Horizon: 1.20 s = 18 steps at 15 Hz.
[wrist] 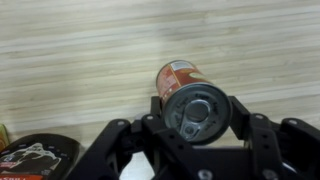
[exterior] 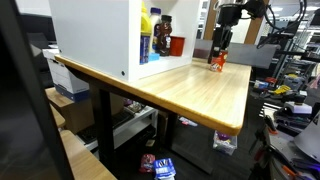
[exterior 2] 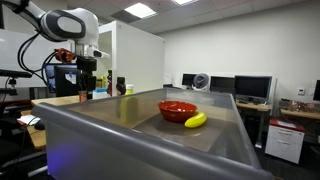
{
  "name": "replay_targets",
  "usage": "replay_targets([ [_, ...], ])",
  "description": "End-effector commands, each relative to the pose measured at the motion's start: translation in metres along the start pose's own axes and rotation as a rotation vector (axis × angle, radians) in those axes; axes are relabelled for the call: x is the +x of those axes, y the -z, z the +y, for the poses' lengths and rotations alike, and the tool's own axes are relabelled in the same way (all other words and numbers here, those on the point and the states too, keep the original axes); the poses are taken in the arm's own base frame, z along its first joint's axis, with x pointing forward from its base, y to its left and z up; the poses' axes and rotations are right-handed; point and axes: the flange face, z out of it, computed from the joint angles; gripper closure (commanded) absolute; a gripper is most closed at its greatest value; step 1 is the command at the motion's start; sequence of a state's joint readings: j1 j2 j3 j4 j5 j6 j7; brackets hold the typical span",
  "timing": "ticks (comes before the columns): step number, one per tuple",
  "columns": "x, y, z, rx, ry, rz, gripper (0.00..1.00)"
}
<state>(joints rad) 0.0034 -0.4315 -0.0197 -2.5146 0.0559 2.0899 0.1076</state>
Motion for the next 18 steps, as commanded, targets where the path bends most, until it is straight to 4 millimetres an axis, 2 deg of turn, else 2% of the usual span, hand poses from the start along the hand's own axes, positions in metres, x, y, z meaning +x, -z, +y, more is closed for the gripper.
replay_targets([
  [1, -0.001, 0.002, 0.001, 0.022, 0.041, -0.002, 0.62],
  [2, -0.002, 0.002, 0.002, 0.034, 0.087, -0.007, 0.66],
  [7, -0.005, 0.003, 0.009, 0.029, 0.340, -0.024, 0.66],
  [14, -0.003, 0.002, 0.032, 0.036, 0.642, -0.053, 0.66],
  [18, -0.002, 0.005, 0.036, 0.019, 0.831, -0.080, 0.66],
])
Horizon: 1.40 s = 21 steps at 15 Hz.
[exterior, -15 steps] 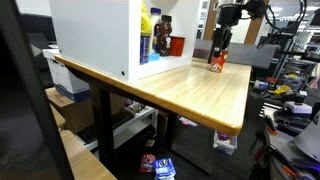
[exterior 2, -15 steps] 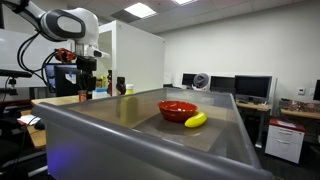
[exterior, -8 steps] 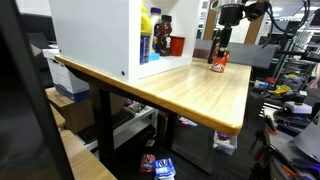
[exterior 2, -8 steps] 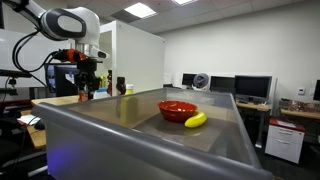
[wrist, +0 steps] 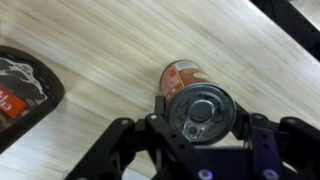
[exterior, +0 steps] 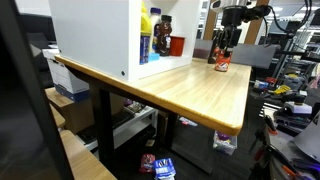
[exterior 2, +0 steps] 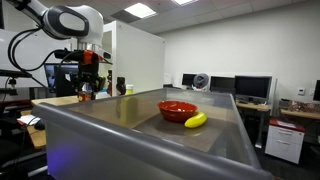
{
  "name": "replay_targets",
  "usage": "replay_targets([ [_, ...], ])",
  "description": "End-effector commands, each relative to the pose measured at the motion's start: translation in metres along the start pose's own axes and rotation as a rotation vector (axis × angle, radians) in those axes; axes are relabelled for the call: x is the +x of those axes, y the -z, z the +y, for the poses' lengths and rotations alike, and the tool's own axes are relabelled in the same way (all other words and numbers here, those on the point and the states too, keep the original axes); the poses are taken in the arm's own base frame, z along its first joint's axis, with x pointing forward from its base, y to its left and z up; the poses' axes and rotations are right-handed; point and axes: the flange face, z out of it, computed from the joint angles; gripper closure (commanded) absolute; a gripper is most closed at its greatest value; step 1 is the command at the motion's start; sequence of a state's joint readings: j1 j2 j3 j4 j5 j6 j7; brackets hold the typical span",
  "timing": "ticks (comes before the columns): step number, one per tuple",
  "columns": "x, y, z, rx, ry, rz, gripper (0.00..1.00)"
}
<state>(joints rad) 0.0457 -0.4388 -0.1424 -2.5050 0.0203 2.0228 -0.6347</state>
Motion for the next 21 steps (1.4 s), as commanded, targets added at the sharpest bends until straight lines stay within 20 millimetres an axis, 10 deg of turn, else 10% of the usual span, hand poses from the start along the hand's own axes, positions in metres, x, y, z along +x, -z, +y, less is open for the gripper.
replay_targets([
  [1, -0.001, 0.004, 0.001, -0.014, 0.175, -0.052, 0.66],
  [21, -0.003, 0.022, 0.046, -0.049, 0.742, -0.077, 0.66],
])
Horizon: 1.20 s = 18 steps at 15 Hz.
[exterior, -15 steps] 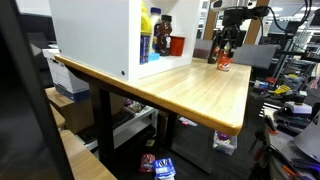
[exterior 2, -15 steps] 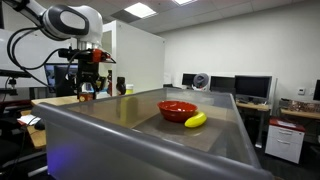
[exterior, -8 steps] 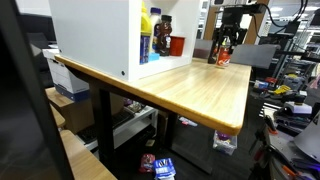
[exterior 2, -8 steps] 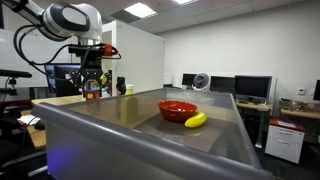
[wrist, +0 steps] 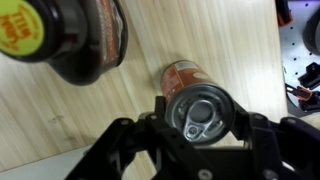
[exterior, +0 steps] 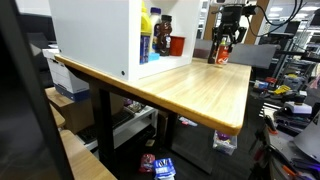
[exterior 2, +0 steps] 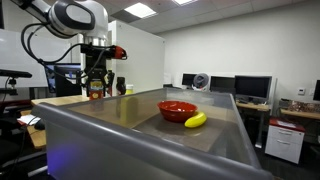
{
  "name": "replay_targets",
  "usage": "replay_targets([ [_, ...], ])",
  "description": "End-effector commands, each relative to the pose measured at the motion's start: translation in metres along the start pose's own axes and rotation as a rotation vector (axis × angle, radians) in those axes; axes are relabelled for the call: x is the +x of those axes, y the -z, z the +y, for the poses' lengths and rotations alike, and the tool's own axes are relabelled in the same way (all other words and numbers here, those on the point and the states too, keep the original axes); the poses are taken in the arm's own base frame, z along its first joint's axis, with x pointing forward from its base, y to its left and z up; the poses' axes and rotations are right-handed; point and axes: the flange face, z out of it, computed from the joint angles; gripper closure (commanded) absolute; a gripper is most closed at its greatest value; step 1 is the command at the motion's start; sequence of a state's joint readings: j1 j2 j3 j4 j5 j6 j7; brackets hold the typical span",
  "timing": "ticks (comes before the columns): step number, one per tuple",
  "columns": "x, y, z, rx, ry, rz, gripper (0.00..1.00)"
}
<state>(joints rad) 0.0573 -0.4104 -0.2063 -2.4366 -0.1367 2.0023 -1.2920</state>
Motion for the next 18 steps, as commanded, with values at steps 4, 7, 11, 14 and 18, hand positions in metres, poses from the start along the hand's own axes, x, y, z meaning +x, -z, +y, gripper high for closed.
replay_targets([
  [4, -0.011, -0.003, 0.022, 0.010, 0.111, -0.002, 0.66],
  [7, -0.013, -0.007, 0.026, 0.018, 0.139, 0.008, 0.66],
  [11, -0.014, -0.011, 0.030, 0.001, 0.186, 0.019, 0.66],
  [14, -0.014, -0.013, 0.034, -0.032, 0.208, 0.016, 0.66],
  [18, -0.017, -0.014, 0.035, -0.025, 0.165, 0.041, 0.16],
])
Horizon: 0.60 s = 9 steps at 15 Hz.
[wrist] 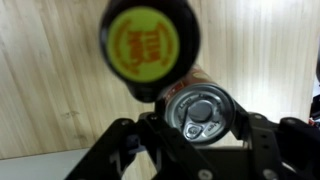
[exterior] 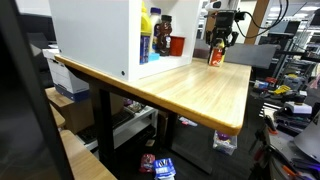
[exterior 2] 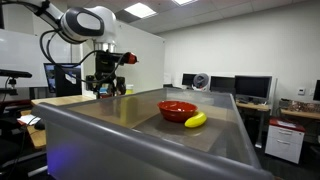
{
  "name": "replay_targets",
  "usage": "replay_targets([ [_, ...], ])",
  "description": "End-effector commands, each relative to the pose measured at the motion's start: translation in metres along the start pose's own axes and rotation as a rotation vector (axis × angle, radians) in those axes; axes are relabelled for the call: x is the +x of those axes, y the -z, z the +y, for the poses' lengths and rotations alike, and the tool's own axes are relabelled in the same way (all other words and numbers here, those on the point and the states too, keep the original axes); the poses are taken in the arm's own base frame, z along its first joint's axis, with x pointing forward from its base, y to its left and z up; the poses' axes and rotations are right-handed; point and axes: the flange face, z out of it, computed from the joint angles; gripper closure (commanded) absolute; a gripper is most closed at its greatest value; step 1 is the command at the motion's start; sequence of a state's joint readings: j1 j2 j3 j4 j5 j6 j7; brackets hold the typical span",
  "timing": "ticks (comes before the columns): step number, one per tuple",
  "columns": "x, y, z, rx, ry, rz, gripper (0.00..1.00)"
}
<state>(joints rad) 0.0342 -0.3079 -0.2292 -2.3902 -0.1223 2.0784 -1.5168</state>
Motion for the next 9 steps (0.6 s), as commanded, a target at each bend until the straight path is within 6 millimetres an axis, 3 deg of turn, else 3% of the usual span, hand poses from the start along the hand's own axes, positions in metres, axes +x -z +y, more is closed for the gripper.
replay_targets([
  [1, -0.007, 0.004, 0.001, -0.018, -0.004, 0.026, 0.11],
  [5, -0.008, 0.024, -0.012, -0.019, -0.167, 0.076, 0.01],
  [9, 0.007, 0.063, -0.048, 0.022, -0.361, 0.119, 0.00],
])
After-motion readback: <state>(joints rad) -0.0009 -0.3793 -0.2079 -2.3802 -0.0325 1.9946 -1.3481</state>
